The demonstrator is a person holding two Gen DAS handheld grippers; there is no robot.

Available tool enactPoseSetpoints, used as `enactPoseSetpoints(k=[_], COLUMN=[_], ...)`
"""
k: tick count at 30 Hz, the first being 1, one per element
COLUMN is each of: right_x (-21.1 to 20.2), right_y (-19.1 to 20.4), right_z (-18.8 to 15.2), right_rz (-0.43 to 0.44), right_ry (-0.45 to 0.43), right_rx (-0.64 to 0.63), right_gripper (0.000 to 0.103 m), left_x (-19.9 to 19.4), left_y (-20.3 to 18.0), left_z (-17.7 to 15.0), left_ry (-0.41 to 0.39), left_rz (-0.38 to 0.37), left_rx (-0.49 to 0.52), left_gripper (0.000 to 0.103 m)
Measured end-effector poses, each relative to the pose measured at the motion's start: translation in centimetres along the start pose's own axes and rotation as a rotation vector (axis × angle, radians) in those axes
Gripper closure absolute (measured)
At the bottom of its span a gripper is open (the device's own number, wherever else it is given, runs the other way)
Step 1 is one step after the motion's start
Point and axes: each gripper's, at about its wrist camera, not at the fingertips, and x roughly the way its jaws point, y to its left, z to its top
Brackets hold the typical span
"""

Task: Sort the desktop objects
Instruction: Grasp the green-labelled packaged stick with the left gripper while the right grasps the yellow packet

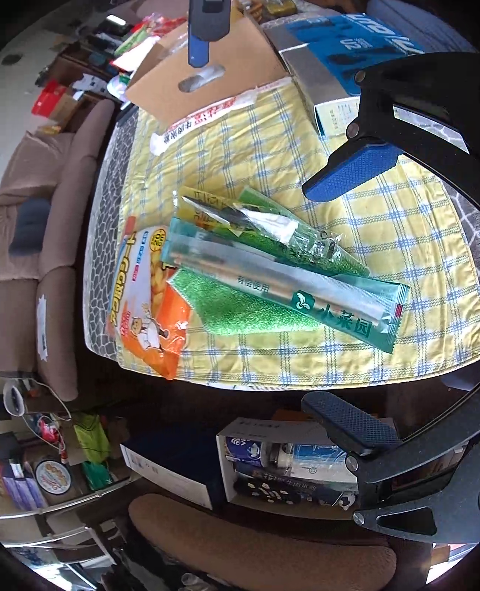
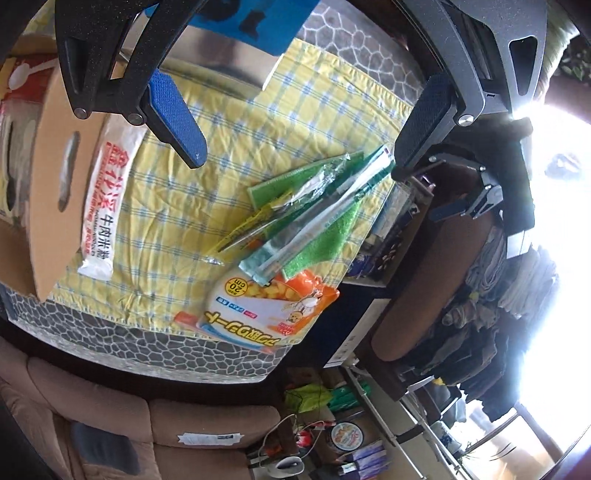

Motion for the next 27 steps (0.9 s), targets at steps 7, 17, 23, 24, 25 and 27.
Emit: enactPoseSetpoints(k=[7, 17, 23, 24, 25, 27], right_x=[6.1, 12.4, 15.2, 15.5, 15.8, 16.3], right_y=[-1.6, -3.7, -4.2, -4.1, -4.0, -3.8], right_z=[1.0, 2.6, 2.6, 2.6, 2.7, 2.8], right_rz=[0.007, -0.034, -0.074, -0.08, -0.081, -0.094], right_ry=[0.006, 0.049, 0.073, 0.075, 0.078, 0.083], right_rx=[0.099, 0.185, 0.221, 0.222, 0.22, 0.209], right_gripper=[0.0, 0.025, 0.025, 0.025, 0.025, 0.028], left_x=[4.9, 8.8, 8.4, 8.3, 8.2, 7.7], left_y=[0.3, 0.7, 0.8, 0.8, 0.9, 1.2], left_z=[-1.0, -2.1, -2.0, -2.1, -2.1, -2.1], left_ry=[0.075, 0.126, 0.101, 0.099, 0.094, 0.082], left_rz=[0.003, 0.003, -0.03, -0.038, -0.043, -0.064], left_rx=[0.013, 0.013, 0.004, -0.002, -0.008, -0.03], left_gripper=[0.027, 0.031, 0.057, 0.061, 0.064, 0.068])
